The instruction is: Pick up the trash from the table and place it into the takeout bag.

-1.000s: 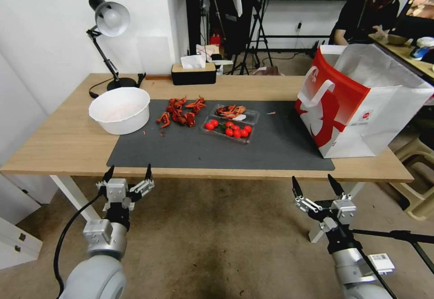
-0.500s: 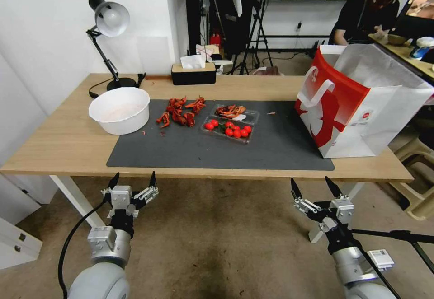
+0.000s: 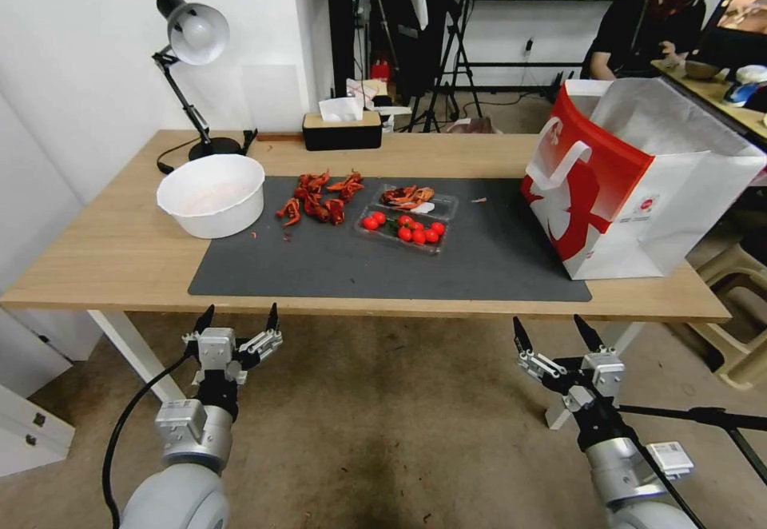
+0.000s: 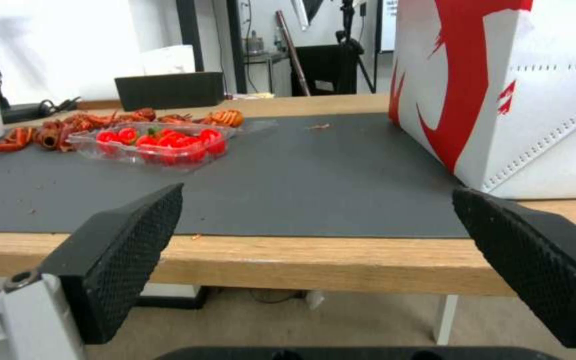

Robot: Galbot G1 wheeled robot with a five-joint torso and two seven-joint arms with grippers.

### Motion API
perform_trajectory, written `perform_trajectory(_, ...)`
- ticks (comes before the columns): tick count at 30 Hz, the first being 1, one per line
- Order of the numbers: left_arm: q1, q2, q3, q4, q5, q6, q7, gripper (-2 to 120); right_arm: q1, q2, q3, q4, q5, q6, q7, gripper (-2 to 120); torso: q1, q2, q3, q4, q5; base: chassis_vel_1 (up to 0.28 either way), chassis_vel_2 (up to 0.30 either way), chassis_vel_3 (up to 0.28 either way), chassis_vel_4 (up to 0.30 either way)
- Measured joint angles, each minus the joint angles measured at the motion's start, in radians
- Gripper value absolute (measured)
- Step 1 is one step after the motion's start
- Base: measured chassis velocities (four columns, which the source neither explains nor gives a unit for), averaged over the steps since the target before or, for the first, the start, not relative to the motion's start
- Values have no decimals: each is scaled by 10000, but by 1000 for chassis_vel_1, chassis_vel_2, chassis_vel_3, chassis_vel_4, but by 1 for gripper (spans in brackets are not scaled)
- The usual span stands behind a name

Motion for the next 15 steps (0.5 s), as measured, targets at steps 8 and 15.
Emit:
perform_trajectory(8,-6,3,6,5,-1,3,0,100,0,0,0,-5,-6,0,4,100,0,0,0,0,0,0,0,0,0)
perform_trajectory(15,-9,4,9,8,-1,8,-3,100,0,0,0,-9,-10,3,8,100,-1,0,0,0,0,0,0,0,0)
